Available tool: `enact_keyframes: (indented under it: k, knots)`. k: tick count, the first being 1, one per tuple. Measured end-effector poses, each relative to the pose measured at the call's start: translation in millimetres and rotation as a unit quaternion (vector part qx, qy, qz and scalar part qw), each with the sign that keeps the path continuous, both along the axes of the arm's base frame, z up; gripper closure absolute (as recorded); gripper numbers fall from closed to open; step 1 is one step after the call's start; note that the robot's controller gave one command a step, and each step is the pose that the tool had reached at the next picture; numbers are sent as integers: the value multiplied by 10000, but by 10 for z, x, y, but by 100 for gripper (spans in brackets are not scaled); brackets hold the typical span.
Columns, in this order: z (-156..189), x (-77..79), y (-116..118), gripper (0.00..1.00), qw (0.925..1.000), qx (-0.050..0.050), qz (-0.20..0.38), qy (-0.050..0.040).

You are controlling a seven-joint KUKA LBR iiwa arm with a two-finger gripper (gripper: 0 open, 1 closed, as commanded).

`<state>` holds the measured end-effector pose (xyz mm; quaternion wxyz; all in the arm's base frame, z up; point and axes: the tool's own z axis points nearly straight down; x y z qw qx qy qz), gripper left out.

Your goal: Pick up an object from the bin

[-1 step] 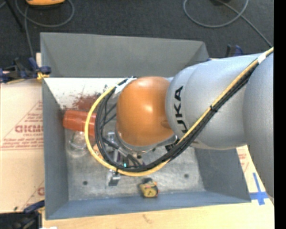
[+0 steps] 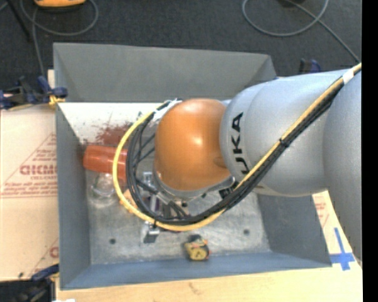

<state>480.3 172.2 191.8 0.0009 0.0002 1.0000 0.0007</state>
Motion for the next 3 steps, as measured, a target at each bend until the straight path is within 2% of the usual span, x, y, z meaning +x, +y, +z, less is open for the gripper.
enact_keyframes:
  k: [1,2,3]
  knots:
    - [-568,434,-201,0,9994,2,331,-39]
    - [-776,906,-157,0,9953,-13,964,-7]
    - [-722,917,-275,0,9912,-7,1321,-5]
